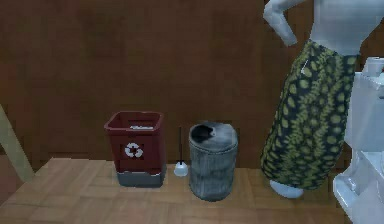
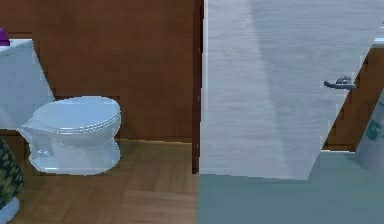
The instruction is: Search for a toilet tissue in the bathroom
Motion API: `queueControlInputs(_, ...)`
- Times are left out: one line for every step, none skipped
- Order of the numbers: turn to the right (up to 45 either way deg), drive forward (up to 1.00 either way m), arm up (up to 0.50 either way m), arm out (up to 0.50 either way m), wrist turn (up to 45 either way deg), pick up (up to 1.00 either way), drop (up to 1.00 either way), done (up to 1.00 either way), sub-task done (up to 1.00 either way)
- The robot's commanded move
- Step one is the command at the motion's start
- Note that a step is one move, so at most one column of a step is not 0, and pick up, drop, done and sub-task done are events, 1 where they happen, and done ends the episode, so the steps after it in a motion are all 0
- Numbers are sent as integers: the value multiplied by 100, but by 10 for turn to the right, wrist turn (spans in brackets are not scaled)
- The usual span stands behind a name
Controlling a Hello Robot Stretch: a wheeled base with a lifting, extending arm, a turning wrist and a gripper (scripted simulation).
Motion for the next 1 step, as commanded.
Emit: queueControlInputs(0, 30, 0, 0, 0, 0, 0, 0, 0)
